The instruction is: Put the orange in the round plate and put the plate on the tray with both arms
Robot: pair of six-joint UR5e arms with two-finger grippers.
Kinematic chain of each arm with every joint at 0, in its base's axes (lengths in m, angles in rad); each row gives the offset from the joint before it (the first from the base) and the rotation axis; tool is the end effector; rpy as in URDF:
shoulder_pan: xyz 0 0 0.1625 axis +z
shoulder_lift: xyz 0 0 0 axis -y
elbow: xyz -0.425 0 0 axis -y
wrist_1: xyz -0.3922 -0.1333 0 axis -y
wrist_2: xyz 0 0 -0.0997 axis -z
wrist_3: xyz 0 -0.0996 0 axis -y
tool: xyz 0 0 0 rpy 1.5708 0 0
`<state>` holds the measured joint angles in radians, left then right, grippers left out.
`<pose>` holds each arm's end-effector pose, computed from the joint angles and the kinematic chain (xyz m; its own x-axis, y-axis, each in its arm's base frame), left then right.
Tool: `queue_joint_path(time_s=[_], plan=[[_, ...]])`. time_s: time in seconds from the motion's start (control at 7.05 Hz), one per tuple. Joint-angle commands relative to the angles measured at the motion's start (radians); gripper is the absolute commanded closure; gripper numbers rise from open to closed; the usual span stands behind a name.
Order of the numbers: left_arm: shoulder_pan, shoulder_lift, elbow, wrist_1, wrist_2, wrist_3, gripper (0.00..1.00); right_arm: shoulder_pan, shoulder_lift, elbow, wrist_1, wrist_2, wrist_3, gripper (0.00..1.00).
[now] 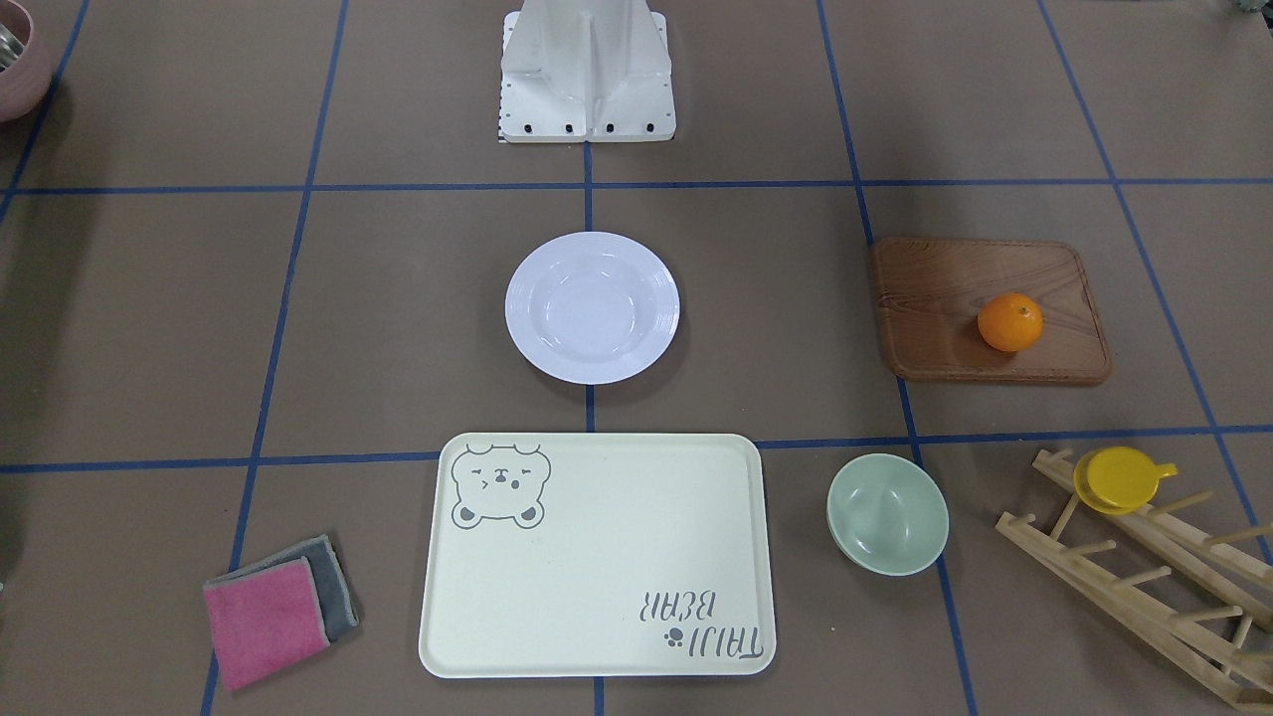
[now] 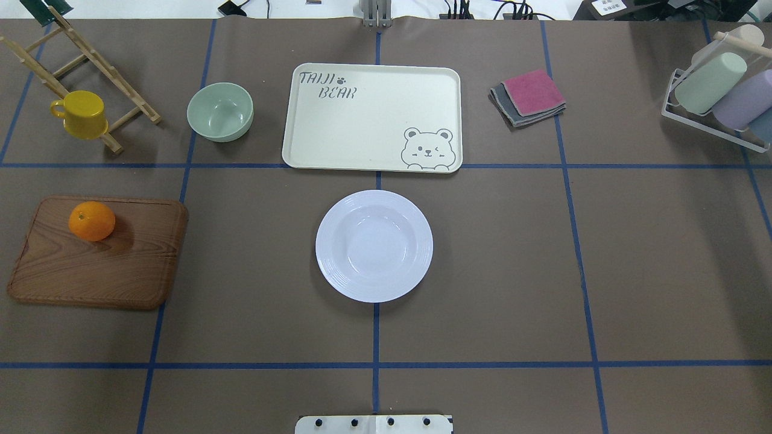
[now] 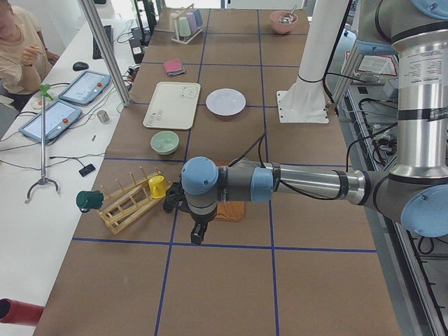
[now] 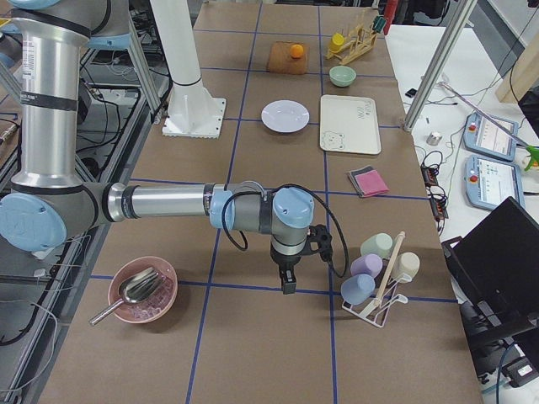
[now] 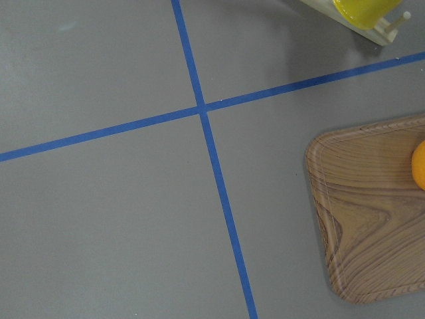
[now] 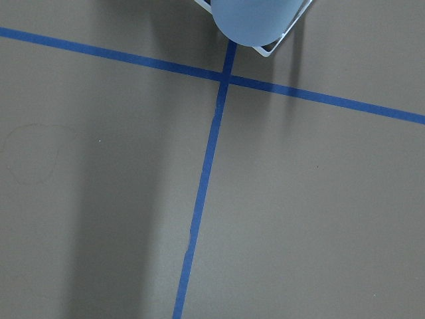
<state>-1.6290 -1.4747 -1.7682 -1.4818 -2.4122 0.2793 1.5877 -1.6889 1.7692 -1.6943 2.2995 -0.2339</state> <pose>-0.0851 -0.4457 0.6110 0.6561 0.2467 -0.7132 -0.1276 0.9677 0.2174 0.0744 -0.4361 0.6316 0.7291 -0.1913 0.6572 0.1563 0.9813 0.1122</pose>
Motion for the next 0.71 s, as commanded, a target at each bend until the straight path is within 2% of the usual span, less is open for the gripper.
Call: queue_joint_path(time_s=[0.0,0.14,0.43,0.57], plan=[[0.000,-0.007,-0.008,-0.002,-0.001,0.000,0.00,-0.003,0.002,-0.002,0.001,0.002,-0.001,0.00],[0.000,-0.013,-0.034,-0.005,-0.001,0.003,0.00,-0.003,0.000,0.004,0.001,0.002,-0.001,0.00],[0.006,-0.013,-0.039,-0.188,0.001,0.003,0.00,-0.003,0.003,0.010,0.002,0.002,0.001,0.00],[0.070,-0.022,0.007,-0.245,-0.001,-0.006,0.00,-0.003,0.003,0.009,0.002,0.002,-0.001,0.00]])
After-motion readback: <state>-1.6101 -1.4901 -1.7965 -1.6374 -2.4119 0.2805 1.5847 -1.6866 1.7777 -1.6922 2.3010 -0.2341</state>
